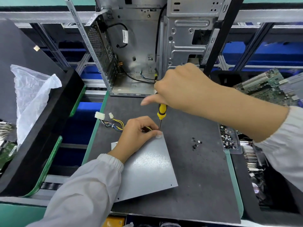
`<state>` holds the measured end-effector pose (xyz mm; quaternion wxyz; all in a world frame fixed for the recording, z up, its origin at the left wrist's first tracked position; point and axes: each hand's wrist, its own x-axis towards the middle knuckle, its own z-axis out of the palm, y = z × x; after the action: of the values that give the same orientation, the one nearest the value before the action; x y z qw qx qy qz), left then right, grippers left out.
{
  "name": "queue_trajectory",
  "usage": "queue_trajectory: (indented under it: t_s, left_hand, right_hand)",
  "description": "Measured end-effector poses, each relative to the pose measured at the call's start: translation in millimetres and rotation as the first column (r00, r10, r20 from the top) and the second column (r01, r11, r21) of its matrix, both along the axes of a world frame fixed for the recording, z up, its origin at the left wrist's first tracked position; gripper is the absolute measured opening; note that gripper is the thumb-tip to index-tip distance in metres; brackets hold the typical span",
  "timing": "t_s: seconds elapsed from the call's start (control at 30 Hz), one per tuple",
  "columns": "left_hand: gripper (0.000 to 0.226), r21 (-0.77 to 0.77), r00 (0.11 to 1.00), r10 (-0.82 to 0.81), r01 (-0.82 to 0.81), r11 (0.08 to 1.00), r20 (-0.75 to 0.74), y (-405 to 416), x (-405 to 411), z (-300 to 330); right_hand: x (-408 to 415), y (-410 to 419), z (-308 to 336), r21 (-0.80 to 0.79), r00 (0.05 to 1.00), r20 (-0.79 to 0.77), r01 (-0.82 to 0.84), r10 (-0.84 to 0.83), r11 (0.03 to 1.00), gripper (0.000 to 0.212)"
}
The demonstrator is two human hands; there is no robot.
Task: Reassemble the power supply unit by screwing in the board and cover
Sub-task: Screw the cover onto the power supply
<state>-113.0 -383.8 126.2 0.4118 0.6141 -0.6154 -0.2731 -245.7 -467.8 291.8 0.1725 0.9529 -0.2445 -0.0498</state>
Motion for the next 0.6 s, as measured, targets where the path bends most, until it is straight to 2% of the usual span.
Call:
queue_trajectory:
  t_s: [0.03,0.07,0.13,0.17,0.2,0.23,0.27,0.33,0.37,0.43,0.47,0.5,0.53,0.6]
  left_hand:
    - [0.012,-0.01,1.0,-0.003,0.003,1.0,0.011,-0.1,-0.4,0.2]
    - [0.012,-0.017,1.0,-0.015,0.015,1.0,0.021,-0.5,-0.2,0.0]
    - [0.011,-0.024,0.998,-0.038,0.039,0.999,0.04,-0.1,1.2,-1.0]
    - [0.009,-0.018,0.997,-0.05,0.051,0.999,0.051,0.2,2.7,-1.2]
    - [0.007,-0.005,0.996,-0.069,0.07,0.998,0.052,0.4,4.4,-1.7]
    - [0.005,0.009,0.995,-0.09,0.089,0.996,0.041,0.6,5.2,-1.0]
    - [0.007,0.023,0.995,-0.098,0.098,0.995,0.014,0.4,4.2,2.0]
    - [0.02,0.017,0.994,-0.039,0.041,0.999,-0.098,-2.5,1.2,9.6]
    - [0.019,-0.01,0.987,-0.001,-0.001,1.0,-0.158,-5.7,-0.2,13.4]
    - [0.011,-0.048,0.975,0.019,-0.031,0.998,-0.223,-9.0,-3.9,20.7]
    - [0.008,-0.045,0.973,0.001,-0.012,0.999,-0.233,-9.6,-4.2,23.0]
    - [0.006,-0.039,0.975,-0.021,0.013,0.999,-0.223,-9.9,-3.2,24.5]
    - [0.005,-0.033,0.978,-0.037,0.031,0.999,-0.205,-9.9,-1.1,25.4]
    - [0.008,-0.005,0.981,-0.064,0.064,0.998,-0.183,-7.9,4.2,26.7]
  right_hand:
    - [-1.6,-1.6,-0.1,-0.008,1.0,0.012,-0.009,0.009,1.0,0.067]
    - [-5.2,-4.8,0.4,0.061,1.0,0.011,-0.029,0.028,0.998,0.062]
    - [-11.0,-12.3,1.8,0.362,0.989,0.054,-0.148,0.137,0.92,0.029]
    - [-12.5,-13.3,5.1,0.463,0.979,0.076,-0.202,0.189,0.863,0.017]
    - [-12.6,-13.0,8.2,0.498,0.974,0.081,-0.225,0.213,0.837,0.013]
    - [-11.7,-12.3,8.6,0.483,0.976,0.072,-0.214,0.205,0.849,0.014]
    - [-9.1,-9.5,6.6,0.421,0.984,0.057,-0.178,0.17,0.889,0.025]
    - [-1.8,-1.4,1.2,0.169,0.993,0.018,-0.118,0.117,0.979,0.041]
    - [1.2,2.7,0.5,0.051,0.996,0.024,-0.091,0.09,0.995,0.042]
    - [2.1,7.1,2.9,-0.051,0.997,0.058,-0.04,0.043,0.998,0.046]
    - [0.1,6.4,5.0,-0.038,0.997,0.065,-0.048,0.051,0.998,0.044]
    - [-1.9,4.4,7.5,0.048,0.996,0.041,-0.087,0.085,0.995,0.035]
    - [-3.7,1.2,10.0,0.185,0.988,0.023,-0.157,0.155,0.97,0.022]
    - [-3.5,-1.3,17.2,0.403,0.97,-0.021,-0.215,0.244,0.89,0.02]
